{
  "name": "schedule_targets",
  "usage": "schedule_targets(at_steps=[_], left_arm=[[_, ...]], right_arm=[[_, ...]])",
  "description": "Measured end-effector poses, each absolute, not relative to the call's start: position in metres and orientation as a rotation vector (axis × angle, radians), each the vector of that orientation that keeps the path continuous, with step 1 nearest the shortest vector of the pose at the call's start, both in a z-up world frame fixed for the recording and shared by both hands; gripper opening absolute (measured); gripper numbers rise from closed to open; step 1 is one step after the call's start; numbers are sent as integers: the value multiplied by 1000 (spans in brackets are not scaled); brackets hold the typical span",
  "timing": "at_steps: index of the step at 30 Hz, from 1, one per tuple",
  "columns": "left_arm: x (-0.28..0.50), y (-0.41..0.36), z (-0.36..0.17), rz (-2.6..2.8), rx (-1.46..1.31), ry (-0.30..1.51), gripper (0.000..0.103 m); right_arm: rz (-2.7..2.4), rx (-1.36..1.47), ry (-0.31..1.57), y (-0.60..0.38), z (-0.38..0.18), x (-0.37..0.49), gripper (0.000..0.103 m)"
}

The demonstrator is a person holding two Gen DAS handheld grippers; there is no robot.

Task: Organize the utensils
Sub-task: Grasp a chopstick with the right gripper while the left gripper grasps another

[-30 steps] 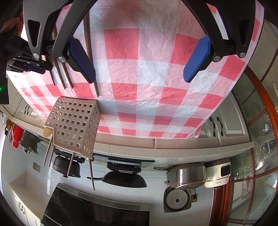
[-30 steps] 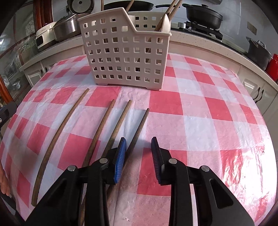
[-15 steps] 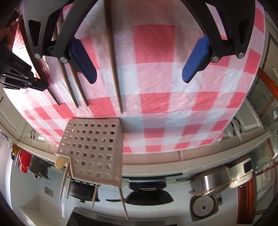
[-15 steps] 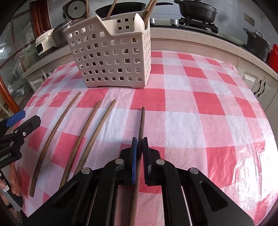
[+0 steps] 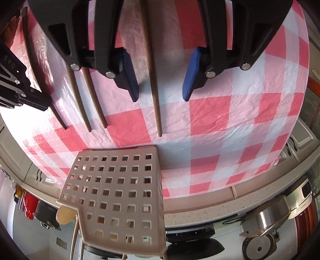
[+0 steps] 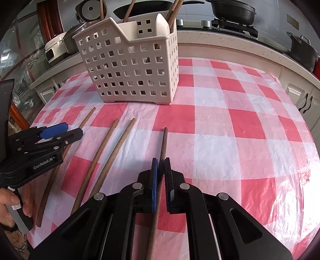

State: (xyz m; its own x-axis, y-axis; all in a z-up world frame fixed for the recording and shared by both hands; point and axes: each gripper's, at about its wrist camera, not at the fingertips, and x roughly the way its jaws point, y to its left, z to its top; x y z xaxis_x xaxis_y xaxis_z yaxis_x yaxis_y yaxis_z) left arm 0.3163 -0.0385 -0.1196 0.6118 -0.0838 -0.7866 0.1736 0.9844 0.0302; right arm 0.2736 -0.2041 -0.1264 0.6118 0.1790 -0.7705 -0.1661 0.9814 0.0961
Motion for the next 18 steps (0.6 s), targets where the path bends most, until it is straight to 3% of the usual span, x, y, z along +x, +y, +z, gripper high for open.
schedule_targets(at_steps=[7, 8, 11, 18], left_arm=[[319, -36, -120, -150, 98, 902, 42], [319, -36, -120, -151, 97, 901, 39], [316, -38, -119, -168, 124, 895, 7], [307, -29, -115, -185, 71, 877, 6]], right_arm=[[205, -19, 884, -201, -127, 273, 7], [204, -19, 883, -201, -127, 273, 7], [200, -13, 882, -201, -127, 272, 6], [206, 2, 853, -201, -117, 266, 6]])
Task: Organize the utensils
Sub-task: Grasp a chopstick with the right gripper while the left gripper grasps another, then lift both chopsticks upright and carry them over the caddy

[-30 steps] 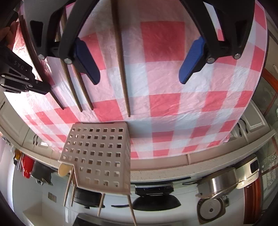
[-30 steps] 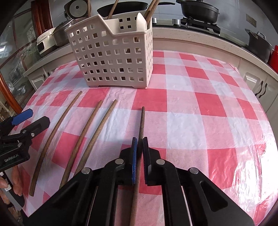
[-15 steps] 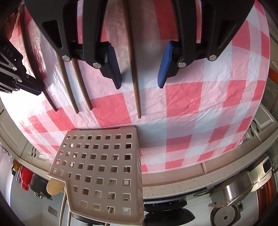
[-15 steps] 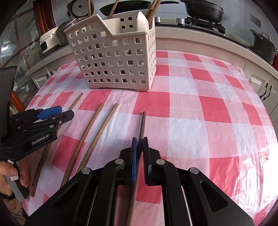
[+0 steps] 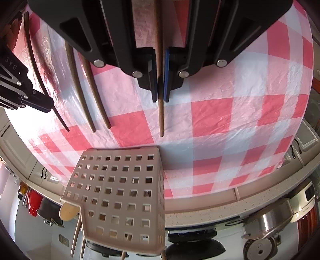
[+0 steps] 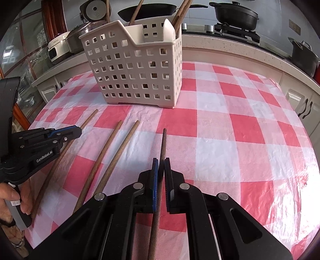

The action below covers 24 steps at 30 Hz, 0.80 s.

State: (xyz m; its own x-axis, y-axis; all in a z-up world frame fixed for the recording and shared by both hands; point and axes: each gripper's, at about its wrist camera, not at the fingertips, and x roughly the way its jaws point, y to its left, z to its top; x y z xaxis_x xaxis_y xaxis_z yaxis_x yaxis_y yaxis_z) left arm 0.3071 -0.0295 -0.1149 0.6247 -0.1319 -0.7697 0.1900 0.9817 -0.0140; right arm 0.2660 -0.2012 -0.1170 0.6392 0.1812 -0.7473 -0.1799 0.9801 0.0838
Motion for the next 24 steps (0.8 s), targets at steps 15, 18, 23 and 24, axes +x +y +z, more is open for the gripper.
schedule_targets(at_steps=[15, 18, 23, 24], left_arm=[[244, -4, -35, -174, -8, 649, 6], [229, 0, -18, -175, -16, 603, 6], [205, 0, 5, -186, -14, 542, 6], [200, -1, 9, -189, -10, 531, 6]], right_arm=[[225, 32, 658, -203, -52, 231, 6], [228, 34, 622, -202, -40, 222, 6], [237, 28, 563, -201, -19, 207, 6], [237, 27, 556, -200, -16, 205, 6]])
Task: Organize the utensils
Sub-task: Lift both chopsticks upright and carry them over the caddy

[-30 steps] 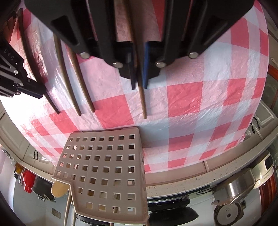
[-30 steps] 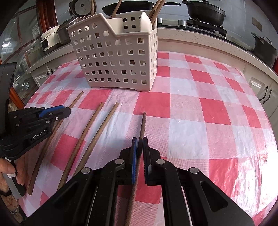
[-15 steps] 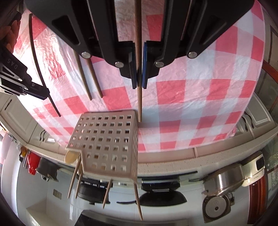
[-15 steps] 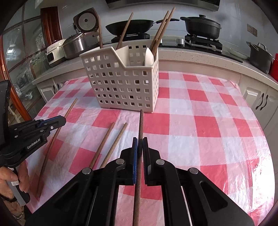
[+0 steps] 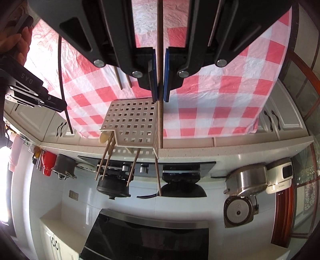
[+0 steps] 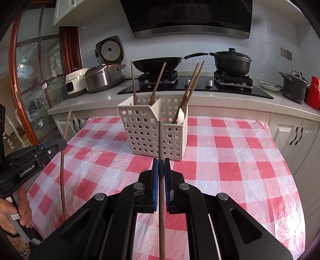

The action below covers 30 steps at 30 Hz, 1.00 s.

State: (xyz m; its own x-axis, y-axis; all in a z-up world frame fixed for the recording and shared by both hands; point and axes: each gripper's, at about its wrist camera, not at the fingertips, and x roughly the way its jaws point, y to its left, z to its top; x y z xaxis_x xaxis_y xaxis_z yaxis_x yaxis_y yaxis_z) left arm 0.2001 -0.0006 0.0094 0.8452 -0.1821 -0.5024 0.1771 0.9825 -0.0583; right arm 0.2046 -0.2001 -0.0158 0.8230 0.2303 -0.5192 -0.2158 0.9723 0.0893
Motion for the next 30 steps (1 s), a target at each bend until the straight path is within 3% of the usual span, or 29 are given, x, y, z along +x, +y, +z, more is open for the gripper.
schedule_targets(at_steps=[30], left_arm=[[151, -11, 42, -203, 44, 390, 6]], right_arm=[[256, 32, 377, -197, 31, 163, 6]])
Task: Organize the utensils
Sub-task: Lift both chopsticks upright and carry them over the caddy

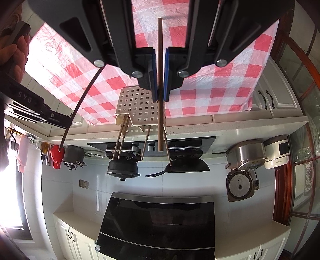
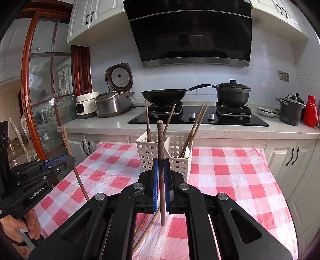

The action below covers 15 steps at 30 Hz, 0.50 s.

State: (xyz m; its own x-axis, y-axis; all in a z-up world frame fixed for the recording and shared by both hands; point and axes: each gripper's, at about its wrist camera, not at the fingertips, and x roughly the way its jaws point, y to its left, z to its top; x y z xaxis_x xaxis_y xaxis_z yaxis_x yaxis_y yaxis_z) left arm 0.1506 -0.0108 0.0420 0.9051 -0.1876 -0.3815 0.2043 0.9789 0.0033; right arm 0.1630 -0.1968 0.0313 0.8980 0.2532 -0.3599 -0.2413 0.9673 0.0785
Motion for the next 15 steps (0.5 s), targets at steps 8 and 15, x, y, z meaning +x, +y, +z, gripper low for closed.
schedule_targets(at_steps=[8, 15], left_arm=[[157, -15, 46, -196, 50, 371, 6], [168, -22, 49, -205, 74, 366, 6]], right_arm=[[256, 42, 375, -198, 30, 164, 5], [244, 41, 361, -204, 40, 174, 5]])
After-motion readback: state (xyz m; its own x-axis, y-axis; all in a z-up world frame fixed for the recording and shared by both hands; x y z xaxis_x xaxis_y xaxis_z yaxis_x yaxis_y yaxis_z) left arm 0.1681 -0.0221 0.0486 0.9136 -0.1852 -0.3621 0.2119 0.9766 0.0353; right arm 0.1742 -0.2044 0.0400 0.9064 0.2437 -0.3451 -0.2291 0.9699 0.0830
